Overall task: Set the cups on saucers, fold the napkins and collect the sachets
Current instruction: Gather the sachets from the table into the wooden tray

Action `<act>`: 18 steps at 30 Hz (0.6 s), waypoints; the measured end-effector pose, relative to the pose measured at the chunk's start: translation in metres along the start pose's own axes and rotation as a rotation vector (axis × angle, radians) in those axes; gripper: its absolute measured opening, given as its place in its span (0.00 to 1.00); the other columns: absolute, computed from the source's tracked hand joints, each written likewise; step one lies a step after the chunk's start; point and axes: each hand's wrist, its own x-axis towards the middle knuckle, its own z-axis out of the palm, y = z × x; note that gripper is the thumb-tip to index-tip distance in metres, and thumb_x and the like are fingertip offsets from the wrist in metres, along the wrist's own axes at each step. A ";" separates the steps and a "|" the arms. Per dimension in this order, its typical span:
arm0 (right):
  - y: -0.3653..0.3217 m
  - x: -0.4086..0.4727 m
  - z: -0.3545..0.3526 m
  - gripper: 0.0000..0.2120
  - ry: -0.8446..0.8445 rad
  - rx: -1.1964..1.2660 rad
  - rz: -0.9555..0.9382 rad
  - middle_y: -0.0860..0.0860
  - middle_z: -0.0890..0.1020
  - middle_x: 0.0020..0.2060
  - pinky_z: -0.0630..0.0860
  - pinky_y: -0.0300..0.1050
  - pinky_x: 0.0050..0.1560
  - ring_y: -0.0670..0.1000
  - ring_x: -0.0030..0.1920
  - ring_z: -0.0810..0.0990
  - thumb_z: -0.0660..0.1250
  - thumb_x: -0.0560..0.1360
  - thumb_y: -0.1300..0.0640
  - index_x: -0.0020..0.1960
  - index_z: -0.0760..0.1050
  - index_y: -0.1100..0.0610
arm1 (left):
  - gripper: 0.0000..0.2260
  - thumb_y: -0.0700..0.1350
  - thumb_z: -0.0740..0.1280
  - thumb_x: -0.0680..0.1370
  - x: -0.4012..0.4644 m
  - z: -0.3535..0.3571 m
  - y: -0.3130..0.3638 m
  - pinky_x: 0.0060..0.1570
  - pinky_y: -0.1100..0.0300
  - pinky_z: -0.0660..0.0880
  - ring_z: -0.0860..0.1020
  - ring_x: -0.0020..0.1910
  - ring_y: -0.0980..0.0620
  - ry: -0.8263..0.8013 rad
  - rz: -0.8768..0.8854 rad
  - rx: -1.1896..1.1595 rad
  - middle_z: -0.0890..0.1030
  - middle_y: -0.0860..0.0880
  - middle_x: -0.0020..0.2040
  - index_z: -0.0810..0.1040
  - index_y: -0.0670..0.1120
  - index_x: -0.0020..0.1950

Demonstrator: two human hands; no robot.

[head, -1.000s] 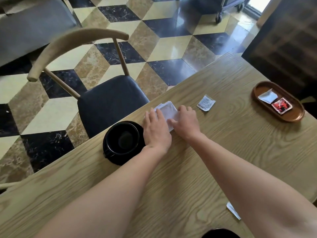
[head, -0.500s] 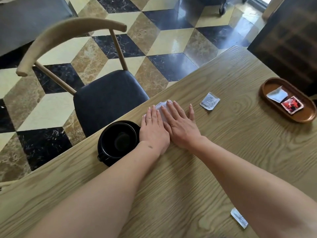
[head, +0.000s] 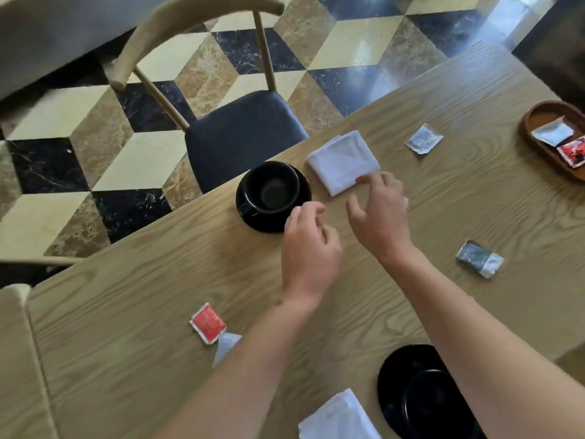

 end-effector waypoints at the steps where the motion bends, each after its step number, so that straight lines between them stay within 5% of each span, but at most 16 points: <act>1: -0.008 -0.030 0.006 0.15 -0.034 0.029 0.009 0.54 0.77 0.59 0.68 0.56 0.59 0.57 0.61 0.73 0.68 0.74 0.56 0.60 0.77 0.57 | 0.10 0.36 0.65 0.75 -0.027 -0.014 -0.018 0.47 0.61 0.71 0.74 0.45 0.54 0.026 -0.075 -0.004 0.77 0.51 0.46 0.77 0.45 0.55; 6: -0.046 -0.169 0.053 0.11 -0.370 0.167 0.018 0.52 0.78 0.53 0.76 0.52 0.55 0.53 0.51 0.78 0.68 0.74 0.58 0.56 0.79 0.58 | 0.10 0.31 0.66 0.73 -0.127 -0.081 -0.114 0.46 0.51 0.73 0.76 0.43 0.43 0.144 -0.379 0.123 0.79 0.45 0.44 0.80 0.42 0.49; 10: -0.066 -0.238 0.095 0.12 -0.574 0.031 -0.006 0.50 0.78 0.52 0.75 0.50 0.50 0.55 0.50 0.80 0.68 0.75 0.50 0.55 0.76 0.54 | 0.05 0.37 0.71 0.73 -0.143 -0.125 -0.161 0.46 0.53 0.72 0.78 0.47 0.40 0.262 -0.631 0.106 0.80 0.43 0.45 0.78 0.45 0.45; 14: -0.075 -0.266 0.122 0.22 -0.535 -0.300 -0.157 0.50 0.77 0.52 0.70 0.53 0.51 0.56 0.54 0.78 0.70 0.72 0.38 0.56 0.74 0.52 | 0.17 0.53 0.78 0.69 -0.125 -0.144 -0.182 0.54 0.50 0.77 0.82 0.53 0.40 0.313 -1.011 0.044 0.84 0.40 0.50 0.79 0.42 0.47; 18: -0.083 -0.271 0.132 0.25 -0.435 -0.324 -0.167 0.50 0.75 0.51 0.68 0.52 0.51 0.55 0.53 0.75 0.71 0.69 0.35 0.54 0.71 0.52 | 0.29 0.63 0.77 0.65 -0.107 -0.141 -0.189 0.53 0.47 0.80 0.83 0.51 0.39 0.254 -1.093 0.055 0.85 0.40 0.49 0.83 0.39 0.50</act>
